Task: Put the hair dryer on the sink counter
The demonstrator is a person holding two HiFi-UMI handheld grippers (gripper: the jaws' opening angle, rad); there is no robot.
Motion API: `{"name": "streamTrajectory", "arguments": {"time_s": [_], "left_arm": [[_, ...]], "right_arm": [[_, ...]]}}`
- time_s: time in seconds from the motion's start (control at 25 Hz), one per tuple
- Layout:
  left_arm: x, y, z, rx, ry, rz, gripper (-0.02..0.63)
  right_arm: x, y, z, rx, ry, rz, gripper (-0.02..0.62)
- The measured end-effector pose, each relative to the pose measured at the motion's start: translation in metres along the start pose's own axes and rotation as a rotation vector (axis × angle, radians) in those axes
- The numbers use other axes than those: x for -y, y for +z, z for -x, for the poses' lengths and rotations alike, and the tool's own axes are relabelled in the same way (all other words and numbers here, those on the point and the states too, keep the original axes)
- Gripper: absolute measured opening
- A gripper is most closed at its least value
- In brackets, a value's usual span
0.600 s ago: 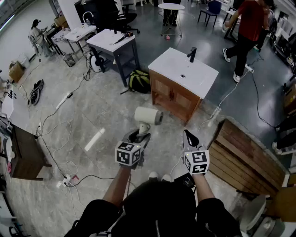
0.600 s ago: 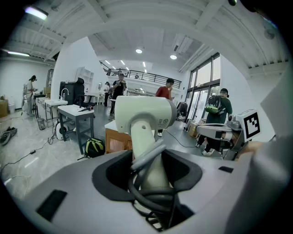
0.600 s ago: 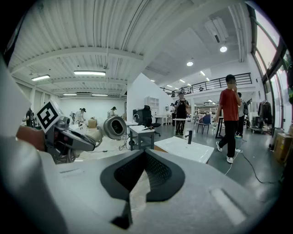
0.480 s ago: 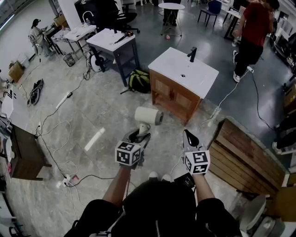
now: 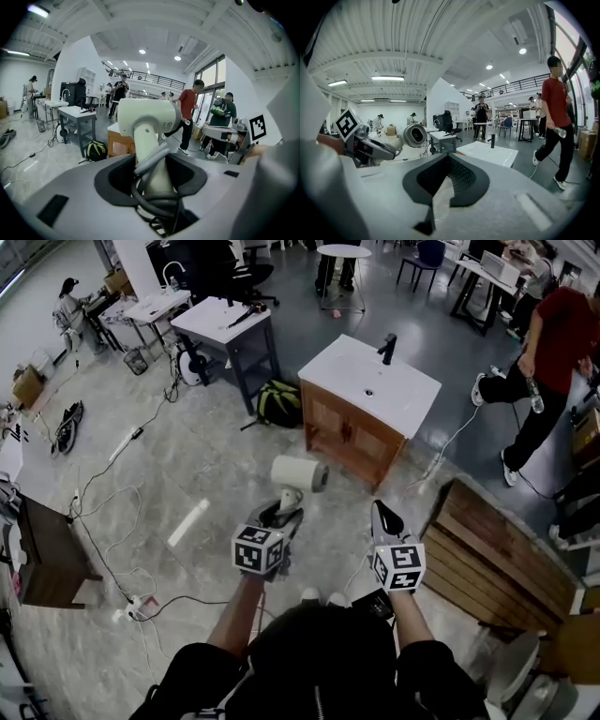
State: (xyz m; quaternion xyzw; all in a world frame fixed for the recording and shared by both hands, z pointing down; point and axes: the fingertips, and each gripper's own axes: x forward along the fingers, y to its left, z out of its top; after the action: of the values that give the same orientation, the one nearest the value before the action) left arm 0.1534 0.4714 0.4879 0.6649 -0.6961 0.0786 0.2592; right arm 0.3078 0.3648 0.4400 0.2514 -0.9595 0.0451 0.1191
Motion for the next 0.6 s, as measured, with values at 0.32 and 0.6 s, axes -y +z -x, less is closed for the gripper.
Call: {"name": "streamTrajectory", "arguments": {"time_s": [0.32,0.6], "left_arm": [[-0.006,0.001,-0.004,-0.005,-0.017,-0.005,0.199],[-0.018,0.005,-0.004,-0.009,-0.028,-0.002,0.199]], "right_arm": [[-0.004,-0.004,-0.005,-0.017,-0.007,-0.018,0.005],[-0.007,-0.001,-0.013,-0.026,-0.022,-0.019,0.005]]}}
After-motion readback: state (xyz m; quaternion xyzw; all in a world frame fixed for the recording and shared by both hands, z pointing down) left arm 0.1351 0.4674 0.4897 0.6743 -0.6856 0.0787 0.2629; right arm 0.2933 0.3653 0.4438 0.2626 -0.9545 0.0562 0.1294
